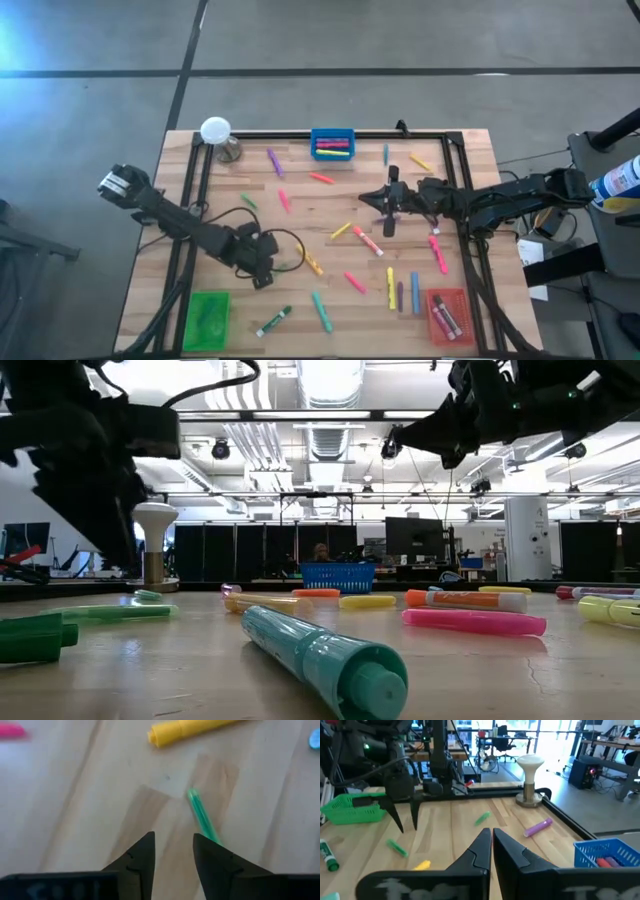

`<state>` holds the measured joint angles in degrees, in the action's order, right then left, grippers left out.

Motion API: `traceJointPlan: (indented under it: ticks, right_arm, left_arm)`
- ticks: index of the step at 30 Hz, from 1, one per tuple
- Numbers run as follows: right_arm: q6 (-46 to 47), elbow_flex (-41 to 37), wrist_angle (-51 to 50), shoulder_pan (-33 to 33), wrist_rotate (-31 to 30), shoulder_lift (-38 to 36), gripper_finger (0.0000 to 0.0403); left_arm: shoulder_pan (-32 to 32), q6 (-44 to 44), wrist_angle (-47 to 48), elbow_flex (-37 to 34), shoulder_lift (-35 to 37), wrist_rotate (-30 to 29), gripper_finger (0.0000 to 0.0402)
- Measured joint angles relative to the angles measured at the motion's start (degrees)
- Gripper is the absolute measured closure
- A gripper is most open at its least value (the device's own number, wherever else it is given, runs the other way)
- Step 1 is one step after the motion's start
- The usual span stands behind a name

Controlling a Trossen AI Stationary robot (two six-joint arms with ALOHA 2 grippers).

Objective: Pick & Place Markers
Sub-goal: Put the bottom green pen into the green bin

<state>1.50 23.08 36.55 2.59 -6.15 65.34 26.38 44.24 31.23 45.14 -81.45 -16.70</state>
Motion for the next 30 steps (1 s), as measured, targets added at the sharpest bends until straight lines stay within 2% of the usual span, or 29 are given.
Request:
traceJointPlan:
  ticks: [2,7,9,13,15,18,24,30]
  right_arm:
    - [-0.19,0.05,0.07,0.00,0.00,0.02,0.0392]
    - [-0.57,0.05,0.01,0.00,0.04,0.04,0.0392]
    - [-0.60,0.05,-0.02,0.00,0.09,0.04,0.0392]
    - [-0.95,0.05,-0.03,0.00,0.11,0.04,0.0392]
    - [-1.34,0.05,-0.01,0.00,0.11,0.04,0.0392]
    - [-1.47,0.05,-0.06,0.00,0.11,0.04,0.0392]
    - [-1.45,0.05,-0.03,0.00,0.11,0.04,0.0392]
    - [-1.47,0.05,-0.05,0.00,0.11,0.04,0.0392]
  left_arm:
    - [-0.14,-4.57,-1.14,0.00,0.00,-1.56,0.0274]
    - [-0.05,-23.56,-4.60,0.00,0.00,-2.06,0.0274]
    - [-0.52,-26.09,-5.21,0.00,0.00,-0.60,0.0274]
    - [-2.97,-19.38,-5.34,0.00,0.00,6.37,0.0274]
    - [-3.43,-16.93,-5.56,0.00,0.00,7.92,0.0274]
    - [-3.29,-15.80,-6.66,0.00,0.00,8.35,0.0274]
    - [-4.53,-7.64,-7.05,-0.01,0.00,7.79,0.0274]
    - [-5.02,-5.18,-7.11,-0.02,-0.16,7.84,0.0274]
